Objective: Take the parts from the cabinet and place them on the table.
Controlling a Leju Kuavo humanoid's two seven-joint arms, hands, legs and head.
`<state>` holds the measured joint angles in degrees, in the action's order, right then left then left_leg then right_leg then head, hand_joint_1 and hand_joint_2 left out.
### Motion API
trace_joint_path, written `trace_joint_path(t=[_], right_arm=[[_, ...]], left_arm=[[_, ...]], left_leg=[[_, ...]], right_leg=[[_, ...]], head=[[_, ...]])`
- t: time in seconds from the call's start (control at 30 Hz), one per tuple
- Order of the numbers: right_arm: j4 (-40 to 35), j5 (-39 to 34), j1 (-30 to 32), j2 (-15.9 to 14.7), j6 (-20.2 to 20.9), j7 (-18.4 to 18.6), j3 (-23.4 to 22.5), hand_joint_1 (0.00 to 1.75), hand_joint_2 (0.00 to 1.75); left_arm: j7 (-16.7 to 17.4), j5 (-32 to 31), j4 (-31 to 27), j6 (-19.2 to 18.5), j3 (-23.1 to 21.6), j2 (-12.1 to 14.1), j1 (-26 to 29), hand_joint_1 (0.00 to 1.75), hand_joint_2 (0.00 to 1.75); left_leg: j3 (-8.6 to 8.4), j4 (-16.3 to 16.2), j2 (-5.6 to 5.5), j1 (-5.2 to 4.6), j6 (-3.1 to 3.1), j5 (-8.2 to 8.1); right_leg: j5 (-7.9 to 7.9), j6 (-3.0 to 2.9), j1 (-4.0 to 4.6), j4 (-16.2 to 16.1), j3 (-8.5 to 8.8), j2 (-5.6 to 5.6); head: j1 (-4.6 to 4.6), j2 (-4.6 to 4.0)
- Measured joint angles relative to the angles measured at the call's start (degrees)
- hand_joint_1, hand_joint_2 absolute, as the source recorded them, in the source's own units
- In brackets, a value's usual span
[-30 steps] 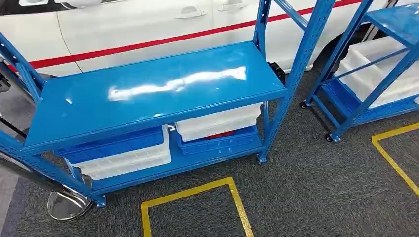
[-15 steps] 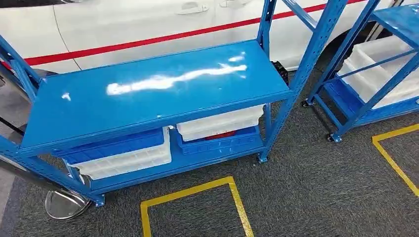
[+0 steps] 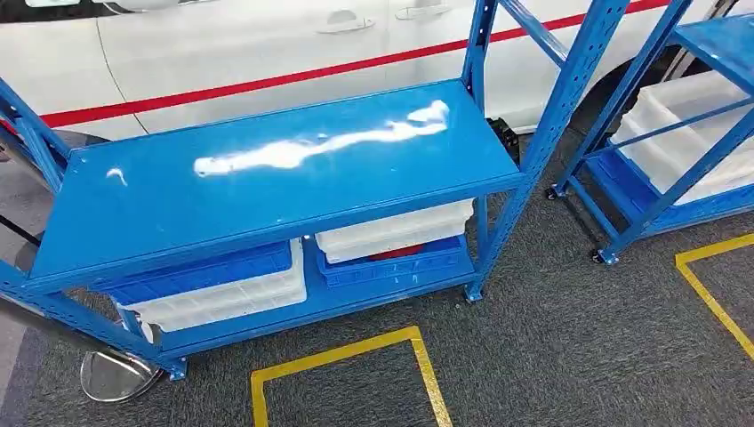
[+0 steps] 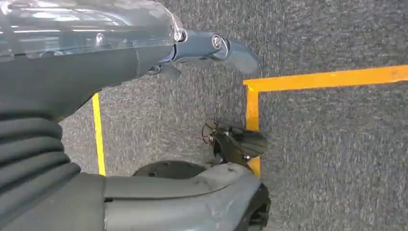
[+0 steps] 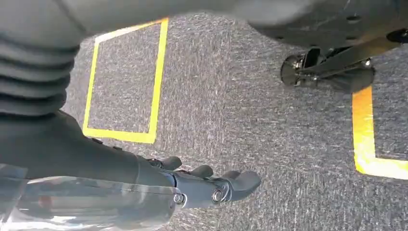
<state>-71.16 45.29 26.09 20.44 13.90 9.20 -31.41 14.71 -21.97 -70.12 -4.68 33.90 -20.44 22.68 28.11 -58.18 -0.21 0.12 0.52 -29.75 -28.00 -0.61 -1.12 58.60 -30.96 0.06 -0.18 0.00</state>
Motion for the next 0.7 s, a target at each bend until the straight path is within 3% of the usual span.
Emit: trace_joint_path(t=[0.03, 0.07, 0.13, 0.17, 0.2, 0.23, 0.3, 0.33, 0.47, 0.5, 0.53, 0.63, 0.67, 0.7], right_arm=[[0.2, 0.0, -0.2, 0.0, 0.0, -0.2, -0.2, 0.0, 1.75], [0.5, 0.0, -0.3, 0.0, 0.0, -0.2, -0.4, 0.0, 0.0], [1.0, 0.1, -0.5, 0.0, 0.1, -0.3, -0.6, 0.0, 0.0], [1.2, 0.3, -0.6, 0.0, 0.3, -0.3, -0.8, 0.0, 0.0], [1.3, 0.5, -0.6, 0.0, 0.5, -0.3, -0.8, 0.0, 0.0], [1.4, 0.9, -0.7, 0.0, 0.7, -0.3, -0.9, 0.0, 0.0], [1.6, 1.6, -0.9, 0.0, 0.9, -0.2, -0.9, 0.0, 0.0], [1.9, 1.7, -1.0, 0.0, 1.0, -0.2, -1.0, 0.0, 0.0], [2.4, 2.8, -1.6, 0.0, 1.2, -0.3, -1.3, 0.0, 0.0], [2.5, 2.9, -1.8, 0.0, 1.2, -0.5, -1.3, 0.0, 0.0], [2.7, 2.8, -1.8, 0.0, 1.1, -1.0, -1.4, 0.0, 0.0], [3.3, 1.6, -2.3, 0.0, 0.7, -2.0, -1.7, 0.0, 0.0], [3.4, 1.6, -2.4, 0.0, 0.7, -2.1, -1.9, 0.0, 0.0], [3.5, 1.6, -2.4, 0.0, 0.6, -2.4, -2.1, 0.0, 0.0]], left_arm=[[-0.1, -0.2, 0.3, -0.1, 0.1, 0.0, -0.2, 0.0, 0.0], [-0.2, -0.3, 0.6, -0.1, 0.3, 0.0, -0.4, 0.0, 0.0], [-0.3, -0.3, 1.1, -0.1, 0.7, 0.0, -0.6, 0.0, 0.0], [-0.4, -0.3, 1.4, -0.1, 0.8, 0.0, -0.6, 0.0, 0.0], [-0.4, 0.2, 1.5, 0.0, 0.9, 0.0, -0.6, 0.0, 0.0], [-0.5, 1.5, 1.6, 0.4, 1.1, 0.0, -0.7, 0.0, 0.0], [-0.4, 4.0, 1.7, 1.2, 1.5, 0.0, -1.0, 0.0, 0.0], [-0.3, 4.4, 1.8, 1.4, 1.7, 0.0, -1.2, 0.0, 0.0], [0.1, 5.0, 1.9, 1.8, 2.0, 0.0, -1.1, 0.0, 0.0], [0.2, 4.9, 1.9, 2.0, 2.0, 0.0, -1.1, 0.0, 0.0], [0.3, 4.6, 1.9, 2.0, 2.0, 0.0, -1.1, 0.0, 0.0], [0.7, 4.5, 1.9, 2.0, 1.9, 0.0, -1.1, 0.0, 0.0], [0.7, 4.5, 1.9, 2.0, 1.9, 0.0, -1.0, 0.0, 0.0], [0.7, 4.5, 1.9, 2.0, 1.9, 0.0, -1.0, 0.0, 0.0]], left_leg=[[1.1, -2.4, 0.02, 0.02, 0.29, -1.69], [3.23, -6.6, 0.03, 0.13, 0.59, -4.07], [8.19, -15.9, 0.03, 0.22, 0.92, -7.75], [9.55, -18.0, 0.03, 0.26, 0.94, -7.68], [9.54, -17.2, 0.03, 0.27, 0.84, -6.15], [8.2, -13.6, 0.03, 0.27, 0.61, -3.42], [3.4, -2.7, 0.03, 0.14, -0.26, 2.57], [2.45, -0.5, 0.05, -0.08, -0.69, 1.99], [2.66, 0.3, 0.03, -0.6, -1.57, 2.21], [1.78, 1.4, 0.01, 0.22, -2.13, 2.86], [1.53, 1.9, 0.11, 0.08, -2.3, 3.03], [1.61, 1.9, 0.32, -0.05, -2.9, 3.02], [1.64, 1.8, 0.32, -0.1, -2.92, 2.92], [1.53, 1.7, 0.29, -0.11, -2.9, 2.78]], right_leg=[[-0.07, -0.39, -0.04, -0.1, 0.1, -0.07], [-0.13, -0.51, -0.01, -0.1, 0.08, -0.13], [-0.31, -0.75, 0.13, 0.0, 0.06, -0.21], [-0.4, -0.79, 0.18, 0.0, 0.11, -0.2], [-0.54, -0.79, 0.24, 0.0, 0.3, -0.15], [-0.69, -0.72, 0.31, 0.0, 0.6, -0.08], [-1.09, -0.55, 0.44, 0.0, 1.35, 0.0], [-1.22, -0.35, 0.52, 0.0, 1.42, -0.02], [-1.24, 1.09, 0.42, -0.6, 1.6, 0.0], [-1.53, 1.49, 0.72, -0.4, 1.95, -0.11], [-2.39, 1.64, 0.64, 0.8, 1.6, -0.06], [-8.93, 1.98, 0.35, 13.2, -4.8, -0.03], [-9.58, 2.09, 0.36, 16.3, -6.53, -0.03], [-8.72, 2.12, 0.35, 16.7, -6.98, -0.03]], head=[[-0.46, 0.0], [-0.46, 0.0], [-0.46, 0.0], [-0.46, 0.0], [-0.46, 0.0], [-0.48, 0.0], [-0.48, 0.0], [-0.35, 0.0], [-0.46, 0.0], [-0.35, 0.0], [-0.31, 0.0], [0.02, 0.0], [-0.04, 0.0], [0.02, 0.0]])
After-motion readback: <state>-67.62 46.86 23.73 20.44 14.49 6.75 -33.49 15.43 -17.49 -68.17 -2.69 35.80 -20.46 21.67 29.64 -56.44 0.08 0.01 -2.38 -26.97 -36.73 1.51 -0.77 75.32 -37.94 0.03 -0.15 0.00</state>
